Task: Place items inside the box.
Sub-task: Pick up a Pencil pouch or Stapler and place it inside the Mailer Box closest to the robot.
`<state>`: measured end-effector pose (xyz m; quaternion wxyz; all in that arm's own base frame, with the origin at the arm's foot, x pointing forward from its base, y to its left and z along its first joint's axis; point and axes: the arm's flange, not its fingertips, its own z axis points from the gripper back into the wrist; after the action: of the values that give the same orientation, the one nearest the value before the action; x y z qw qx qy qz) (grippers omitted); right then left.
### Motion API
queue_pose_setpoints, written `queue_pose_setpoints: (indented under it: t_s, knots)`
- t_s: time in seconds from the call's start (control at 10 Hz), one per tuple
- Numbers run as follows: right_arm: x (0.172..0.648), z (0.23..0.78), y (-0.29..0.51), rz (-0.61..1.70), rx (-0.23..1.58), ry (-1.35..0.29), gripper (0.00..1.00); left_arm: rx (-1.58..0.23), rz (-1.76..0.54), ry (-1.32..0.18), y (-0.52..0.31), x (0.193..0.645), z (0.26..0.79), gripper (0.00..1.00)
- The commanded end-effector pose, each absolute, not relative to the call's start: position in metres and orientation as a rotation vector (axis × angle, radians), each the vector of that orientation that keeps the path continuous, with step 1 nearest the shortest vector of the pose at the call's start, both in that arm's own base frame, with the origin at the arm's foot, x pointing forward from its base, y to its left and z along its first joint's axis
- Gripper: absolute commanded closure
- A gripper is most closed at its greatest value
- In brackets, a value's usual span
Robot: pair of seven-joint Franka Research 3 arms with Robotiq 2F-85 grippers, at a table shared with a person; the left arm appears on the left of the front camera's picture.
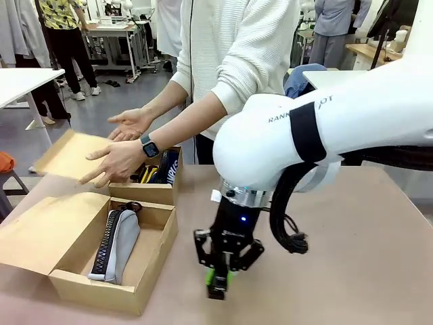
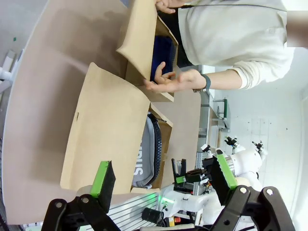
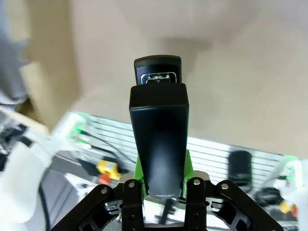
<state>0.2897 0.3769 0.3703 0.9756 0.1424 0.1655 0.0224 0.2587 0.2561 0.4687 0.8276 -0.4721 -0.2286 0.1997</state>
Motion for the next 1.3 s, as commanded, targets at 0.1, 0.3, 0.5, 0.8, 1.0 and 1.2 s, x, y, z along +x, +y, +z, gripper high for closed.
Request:
queue_pose_setpoints:
  t_s: [0.1, 0.3, 0.5, 0.8, 1.0, 1.2]
  knots:
    - [0.277, 0.383, 0.435, -0.064, 0.415, 0.192, 0.67, -1.012, 0.407, -0.496, 0.256, 0.258, 0.469, 0.00]
    - [0.273, 0.388, 0.475, 0.065, 0.415, 0.116, 0.67, -1.012, 0.407, -0.496, 0.256, 0.258, 0.469, 0.00]
    - [0.267, 0.394, 0.456, 0.021, 0.436, 0.169, 0.67, -1.012, 0.407, -0.496, 0.256, 0.258, 0.469, 0.00]
    - [0.259, 0.415, 0.404, -0.045, 0.457, 0.090, 0.67, -1.012, 0.407, -0.496, 0.256, 0.258, 0.469, 0.00]
    - [0.249, 0.439, 0.312, -0.219, 0.466, 0.075, 0.67, -1.012, 0.407, -0.496, 0.256, 0.258, 0.469, 0.00]
    - [0.229, 0.432, 0.250, -0.351, 0.432, 0.061, 0.67, -1.012, 0.407, -0.496, 0.256, 0.258, 0.469, 0.00]
